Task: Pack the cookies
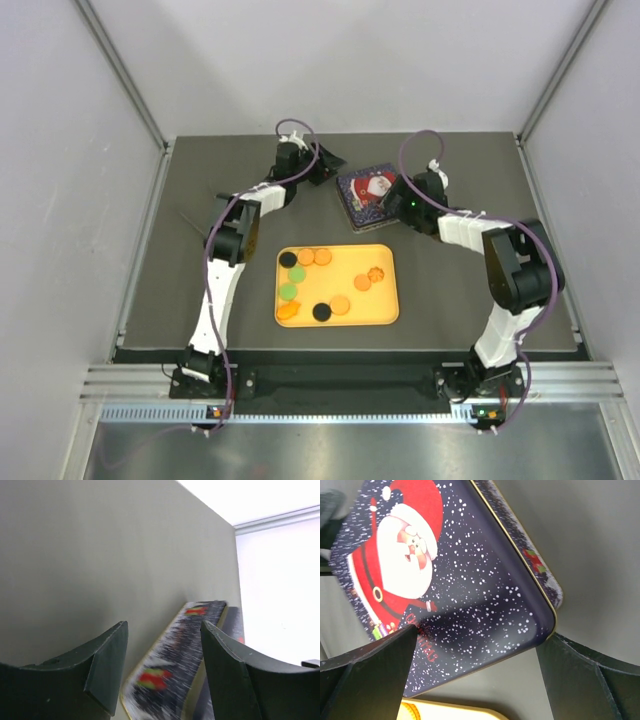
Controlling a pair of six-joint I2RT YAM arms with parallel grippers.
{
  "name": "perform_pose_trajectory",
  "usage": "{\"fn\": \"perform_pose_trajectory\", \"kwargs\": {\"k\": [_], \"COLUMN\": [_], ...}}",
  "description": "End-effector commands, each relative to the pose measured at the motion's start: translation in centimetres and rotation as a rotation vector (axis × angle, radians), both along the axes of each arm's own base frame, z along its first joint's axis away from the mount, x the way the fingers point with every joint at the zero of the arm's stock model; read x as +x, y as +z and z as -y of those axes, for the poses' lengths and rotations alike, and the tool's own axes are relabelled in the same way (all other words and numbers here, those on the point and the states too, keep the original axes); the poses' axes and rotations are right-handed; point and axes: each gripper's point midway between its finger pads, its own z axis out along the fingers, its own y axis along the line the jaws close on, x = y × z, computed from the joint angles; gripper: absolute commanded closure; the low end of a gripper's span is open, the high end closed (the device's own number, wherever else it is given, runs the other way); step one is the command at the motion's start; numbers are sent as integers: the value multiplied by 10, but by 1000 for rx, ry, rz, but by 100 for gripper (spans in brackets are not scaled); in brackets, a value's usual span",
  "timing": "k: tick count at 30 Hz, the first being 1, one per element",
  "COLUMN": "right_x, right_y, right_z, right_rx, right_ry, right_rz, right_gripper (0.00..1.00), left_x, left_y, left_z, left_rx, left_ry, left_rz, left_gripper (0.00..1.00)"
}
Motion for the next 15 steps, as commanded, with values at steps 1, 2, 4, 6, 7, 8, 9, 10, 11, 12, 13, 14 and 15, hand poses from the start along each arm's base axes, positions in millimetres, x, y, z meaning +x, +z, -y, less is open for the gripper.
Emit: {"fn": "perform_pose_trajectory", "kwargs": {"k": [1, 2, 4, 6, 7, 8, 9, 10, 11, 12, 13, 14, 15], "right_x": [18, 20, 24, 29, 30, 35, 36, 37, 37, 40, 40, 44, 45], "right_y": [8, 10, 11, 14, 14, 18, 17, 15, 15, 17, 12, 15, 11], "right_z": [7, 10, 12, 14, 13, 15, 16, 17, 17, 18, 17, 18, 19], "right_rx": [11, 11, 6, 21, 30, 33, 21, 16, 11, 5, 7, 0, -6], "right_ry": [-25, -31, -31, -15, -2, -2, 9, 15, 20, 28, 42, 52, 59], "right_rz": [36, 39, 44, 40, 36, 45, 41, 33, 30, 32, 17, 25, 13], "right_gripper": [0, 0, 0, 0, 0, 0, 0, 0, 0, 0, 0, 0, 0], "left_x": [4, 1, -6, -20, -26, -32, -43, -49, -56, -67, -73, -80, -91], "left_y": [34, 30, 26, 26, 28, 26, 25, 24, 22, 17, 19, 19, 15], "left_z": [31, 34, 38, 41, 41, 40, 38, 38, 41, 40, 41, 44, 42], "left_rx": [-159, -166, -210, -262, -294, -303, -304, -300, -295, -288, -296, -302, -305], "left_ry": [-63, -68, -75, -87, -78, -72, -69, -68, -67, -67, -69, -74, -66], "left_rz": [108, 101, 83, 82, 62, 55, 46, 38, 32, 9, 17, 15, -12], "left_gripper": [35, 35, 37, 39, 40, 40, 40, 41, 42, 42, 43, 44, 44]}}
